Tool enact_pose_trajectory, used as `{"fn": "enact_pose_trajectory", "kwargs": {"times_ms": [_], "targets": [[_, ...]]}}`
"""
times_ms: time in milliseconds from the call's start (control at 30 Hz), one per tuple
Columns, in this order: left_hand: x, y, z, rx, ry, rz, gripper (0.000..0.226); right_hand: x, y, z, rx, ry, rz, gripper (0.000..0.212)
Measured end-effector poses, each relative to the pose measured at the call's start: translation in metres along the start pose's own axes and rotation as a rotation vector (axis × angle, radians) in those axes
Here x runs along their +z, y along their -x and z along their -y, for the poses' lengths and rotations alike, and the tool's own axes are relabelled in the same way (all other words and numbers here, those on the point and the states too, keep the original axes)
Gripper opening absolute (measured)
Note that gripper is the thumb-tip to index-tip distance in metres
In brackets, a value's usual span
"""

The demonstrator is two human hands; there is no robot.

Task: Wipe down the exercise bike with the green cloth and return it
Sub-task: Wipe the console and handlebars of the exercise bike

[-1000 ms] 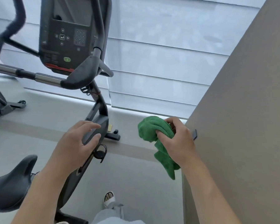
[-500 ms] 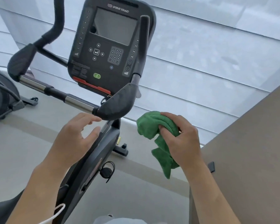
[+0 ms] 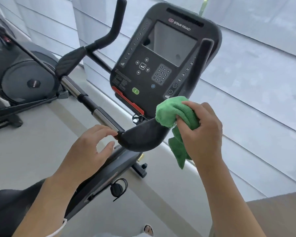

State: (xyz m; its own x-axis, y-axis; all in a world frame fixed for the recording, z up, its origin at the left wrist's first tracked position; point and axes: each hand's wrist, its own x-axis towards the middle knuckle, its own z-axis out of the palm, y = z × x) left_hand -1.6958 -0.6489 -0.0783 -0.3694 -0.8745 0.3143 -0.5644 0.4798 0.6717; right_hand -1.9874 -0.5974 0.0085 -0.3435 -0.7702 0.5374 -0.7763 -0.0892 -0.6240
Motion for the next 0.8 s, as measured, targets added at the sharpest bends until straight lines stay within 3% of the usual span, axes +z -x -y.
{"fn": "enact_pose_trajectory", "kwargs": {"times_ms": [100, 233, 367, 533, 667, 800], "targets": [[0.004, -0.003, -0.002, -0.032, -0.034, -0.028, 0.029, 0.033, -0.001, -0.014, -0.022, 0.059, 0.175, 0.034], [-0.002, -0.015, 0.007, -0.066, -0.133, -0.071, 0.031, 0.062, 0.038, -0.009, -0.203, 0.058, 0.224, 0.036], [-0.009, -0.042, 0.017, -0.039, -0.180, -0.095, 0.035, 0.085, 0.078, 0.009, -0.409, 0.209, 0.309, 0.020], [-0.001, -0.049, 0.027, 0.013, -0.103, -0.008, 0.033, 0.086, 0.038, 0.011, -0.308, 0.245, 0.208, 0.015], [0.004, -0.047, 0.038, -0.012, 0.046, -0.016, 0.037, 0.091, 0.004, 0.016, -0.180, 0.335, 0.244, 0.009], [0.004, -0.048, 0.041, 0.035, 0.012, 0.018, 0.043, 0.099, -0.044, 0.016, -0.059, 0.379, 0.094, 0.009]]}}
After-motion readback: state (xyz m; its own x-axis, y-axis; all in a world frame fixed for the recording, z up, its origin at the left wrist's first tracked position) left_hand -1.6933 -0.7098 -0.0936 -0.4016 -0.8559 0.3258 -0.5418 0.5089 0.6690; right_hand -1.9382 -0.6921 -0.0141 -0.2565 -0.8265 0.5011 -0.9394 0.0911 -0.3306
